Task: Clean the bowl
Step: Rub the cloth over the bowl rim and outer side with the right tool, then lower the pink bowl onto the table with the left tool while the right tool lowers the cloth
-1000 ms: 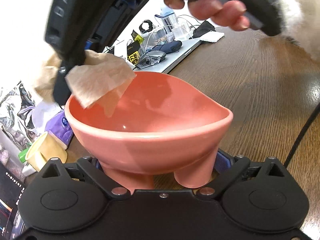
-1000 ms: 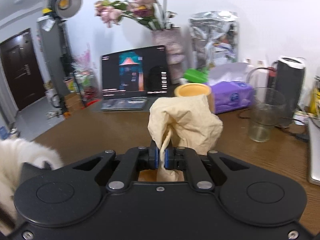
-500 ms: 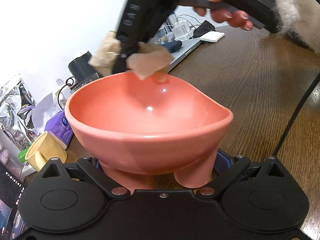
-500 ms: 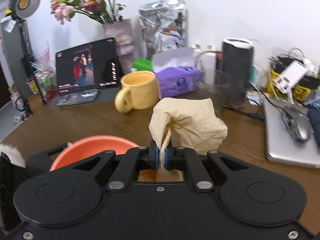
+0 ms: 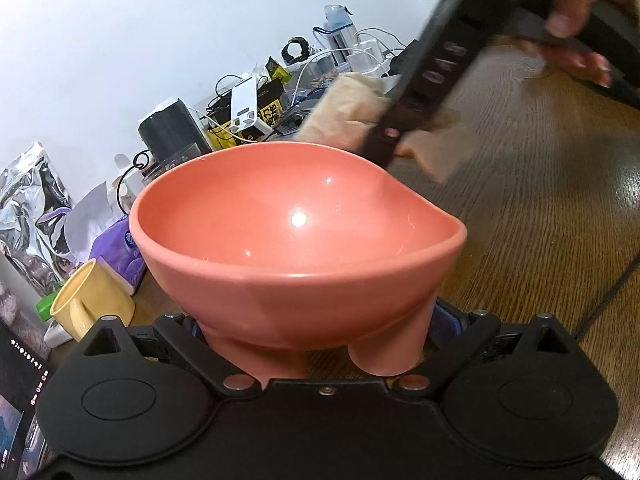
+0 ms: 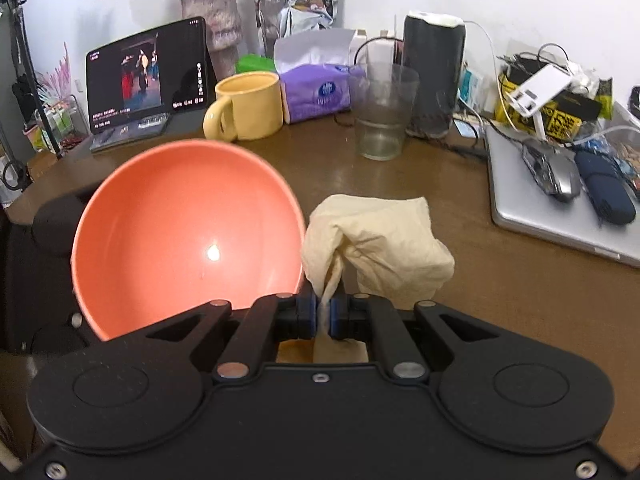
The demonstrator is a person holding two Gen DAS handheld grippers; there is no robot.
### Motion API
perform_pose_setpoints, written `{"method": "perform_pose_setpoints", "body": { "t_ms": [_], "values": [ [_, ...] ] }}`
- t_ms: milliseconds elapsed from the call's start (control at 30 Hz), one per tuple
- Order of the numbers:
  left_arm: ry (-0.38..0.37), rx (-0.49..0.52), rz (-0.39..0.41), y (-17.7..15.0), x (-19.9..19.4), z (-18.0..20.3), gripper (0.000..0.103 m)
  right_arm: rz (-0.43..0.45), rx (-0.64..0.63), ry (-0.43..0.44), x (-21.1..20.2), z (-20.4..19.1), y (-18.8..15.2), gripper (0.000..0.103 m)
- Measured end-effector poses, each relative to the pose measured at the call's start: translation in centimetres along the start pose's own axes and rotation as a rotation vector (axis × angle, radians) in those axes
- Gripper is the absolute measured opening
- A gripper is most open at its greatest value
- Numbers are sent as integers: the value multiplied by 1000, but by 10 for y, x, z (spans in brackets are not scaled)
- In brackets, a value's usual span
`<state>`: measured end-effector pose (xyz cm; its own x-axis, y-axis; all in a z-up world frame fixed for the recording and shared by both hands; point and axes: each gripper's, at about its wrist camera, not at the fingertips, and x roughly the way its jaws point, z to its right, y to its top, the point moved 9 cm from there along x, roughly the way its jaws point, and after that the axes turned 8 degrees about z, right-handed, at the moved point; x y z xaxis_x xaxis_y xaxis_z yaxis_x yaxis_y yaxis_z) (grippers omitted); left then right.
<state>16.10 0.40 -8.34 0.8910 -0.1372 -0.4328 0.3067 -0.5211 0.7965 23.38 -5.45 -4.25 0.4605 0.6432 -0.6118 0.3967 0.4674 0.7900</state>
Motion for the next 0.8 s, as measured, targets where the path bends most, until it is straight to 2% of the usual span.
{"method": "perform_pose_setpoints", "body": {
  "t_ms": [200, 433, 700, 800],
  "values": [
    [2, -3, -1, 0, 0, 0, 97, -65, -76, 16, -9, -23, -17, 9],
    [-1, -13, -4, -1, 3, -2, 97, -127, -183, 105, -20, -70, -25, 9],
    [3, -32, -3, -1, 6, -4, 97, -112, -164, 156, -31, -81, -24, 9],
    [-3, -68, -11, -2, 8, -7, 97, -89, -156, 168, -36, -83, -23, 9]
  ]
}}
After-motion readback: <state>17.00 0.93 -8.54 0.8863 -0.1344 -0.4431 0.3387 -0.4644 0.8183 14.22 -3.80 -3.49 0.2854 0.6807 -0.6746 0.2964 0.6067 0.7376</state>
